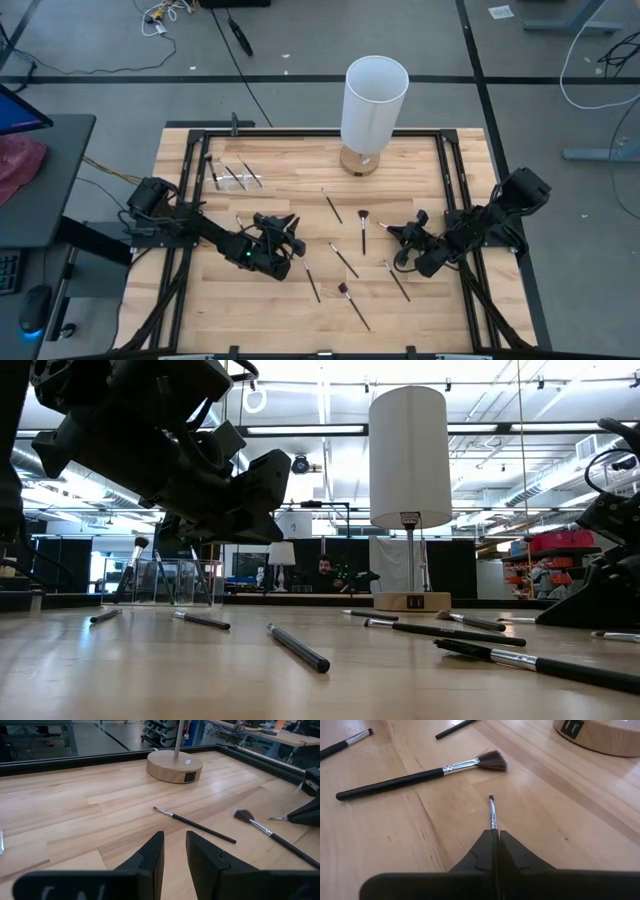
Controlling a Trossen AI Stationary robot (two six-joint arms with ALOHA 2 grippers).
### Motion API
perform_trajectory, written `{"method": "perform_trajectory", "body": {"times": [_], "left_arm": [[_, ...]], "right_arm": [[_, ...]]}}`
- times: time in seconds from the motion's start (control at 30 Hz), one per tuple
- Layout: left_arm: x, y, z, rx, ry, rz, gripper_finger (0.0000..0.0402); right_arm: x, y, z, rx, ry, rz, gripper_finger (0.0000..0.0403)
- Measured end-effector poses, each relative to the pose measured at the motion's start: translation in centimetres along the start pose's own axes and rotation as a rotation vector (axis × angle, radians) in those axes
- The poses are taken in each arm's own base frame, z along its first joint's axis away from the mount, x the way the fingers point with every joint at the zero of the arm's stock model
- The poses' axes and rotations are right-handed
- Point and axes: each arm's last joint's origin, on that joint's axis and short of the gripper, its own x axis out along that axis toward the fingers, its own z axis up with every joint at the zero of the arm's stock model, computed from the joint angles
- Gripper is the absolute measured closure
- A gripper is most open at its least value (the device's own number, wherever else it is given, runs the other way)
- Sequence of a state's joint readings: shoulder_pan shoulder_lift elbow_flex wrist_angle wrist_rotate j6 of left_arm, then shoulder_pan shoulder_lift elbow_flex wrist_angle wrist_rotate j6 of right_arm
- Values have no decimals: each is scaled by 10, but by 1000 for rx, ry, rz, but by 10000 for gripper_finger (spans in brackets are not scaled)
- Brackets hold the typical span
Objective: Put items in baskets/containers
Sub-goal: Put the black eyeshadow brush into the transparent organizer
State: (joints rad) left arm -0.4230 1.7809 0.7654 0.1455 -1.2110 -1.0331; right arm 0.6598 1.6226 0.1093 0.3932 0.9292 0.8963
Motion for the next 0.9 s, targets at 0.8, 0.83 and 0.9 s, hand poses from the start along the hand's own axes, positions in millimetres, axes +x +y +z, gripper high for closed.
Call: {"method": "perform_trajectory", "body": {"times": [0.8,0.83,0.9], "left_arm": [[-1,-15,11,69,-40,-81,317],[-1,-18,13,91,-43,-101,317],[-2,-23,16,138,-43,-151,317]], "right_arm": [[-20,10,37,39,-87,249,395],[-21,11,40,42,-105,259,395],[-23,14,45,43,-144,288,395]]}}
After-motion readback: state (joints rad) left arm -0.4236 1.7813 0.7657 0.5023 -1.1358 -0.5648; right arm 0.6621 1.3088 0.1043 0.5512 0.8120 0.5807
